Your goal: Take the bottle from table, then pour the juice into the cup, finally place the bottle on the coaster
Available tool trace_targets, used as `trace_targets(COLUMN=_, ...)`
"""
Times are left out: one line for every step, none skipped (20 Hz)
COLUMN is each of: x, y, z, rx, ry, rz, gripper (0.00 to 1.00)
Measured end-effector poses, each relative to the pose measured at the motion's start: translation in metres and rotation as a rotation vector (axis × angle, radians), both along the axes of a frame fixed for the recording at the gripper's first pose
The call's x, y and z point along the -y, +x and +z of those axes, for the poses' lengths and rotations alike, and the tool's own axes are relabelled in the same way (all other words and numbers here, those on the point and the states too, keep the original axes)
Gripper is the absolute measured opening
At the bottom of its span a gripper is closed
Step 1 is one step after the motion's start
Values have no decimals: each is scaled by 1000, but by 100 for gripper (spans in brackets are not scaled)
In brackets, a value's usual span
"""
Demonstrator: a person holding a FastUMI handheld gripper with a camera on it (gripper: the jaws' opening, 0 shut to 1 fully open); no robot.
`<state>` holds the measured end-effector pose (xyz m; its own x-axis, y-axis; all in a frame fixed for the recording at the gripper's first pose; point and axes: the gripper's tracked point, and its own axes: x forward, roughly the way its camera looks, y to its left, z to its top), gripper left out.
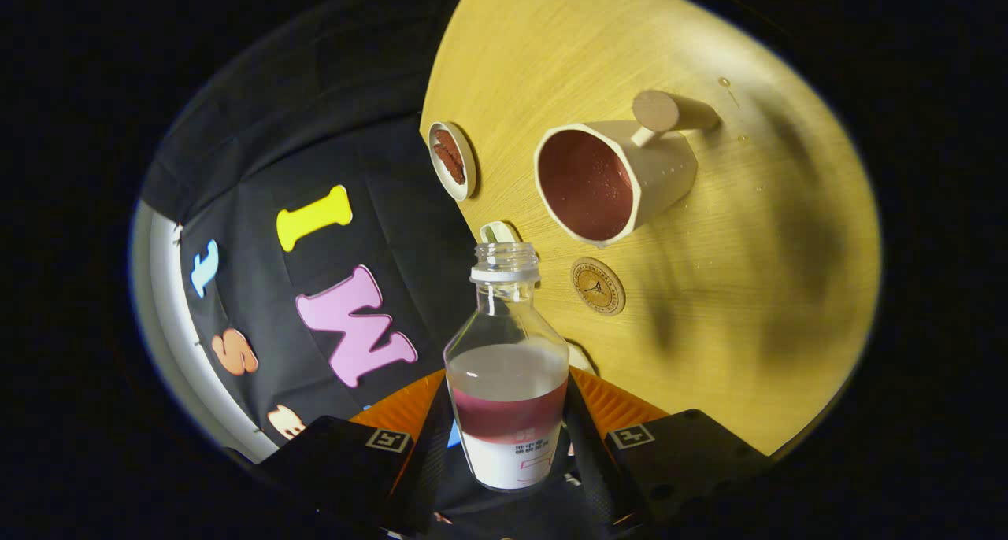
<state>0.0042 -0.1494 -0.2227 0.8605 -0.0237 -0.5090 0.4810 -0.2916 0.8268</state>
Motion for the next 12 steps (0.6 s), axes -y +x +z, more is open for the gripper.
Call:
trace_targets(x=0, y=0, z=1, rx=0, ry=-59, rz=22, gripper=76)
trace_targets(x=-1, y=0, z=2, rx=1, ry=-123, rz=46, gripper=76)
trace_targets(x=-1, y=-1, z=3, rx=-1, ry=-194, rz=75, gripper=76)
trace_targets(x=-1, y=-1, z=5, rx=-4, ry=-269, rz=108, gripper=76)
trace_targets(x=-2, y=0, z=8, rx=-8, ry=-344, rz=141, gripper=76)
trace_targets(x=-1, y=2, z=11, rx=-7, ry=-419, rz=169, gripper=76)
trace_targets(x=1, y=3, z=16, rx=-6, ry=-493, rz=189, gripper=76)
trace_targets(x=4, y=3, z=22, rx=-5, ry=-565, rz=201, gripper=76)
trace_targets(x=7, y=6, z=28, rx=0, ry=-631, rz=217, gripper=76)
trace_targets(x=8, y=6, z=34, rx=3, ry=-699, rz=233, gripper=76)
trace_targets(x=10, y=6, z=40, rx=-2, ry=-768, rz=243, gripper=76)
trace_targets(x=13, y=5, z=45, rx=-10, ry=-843, rz=253, gripper=76)
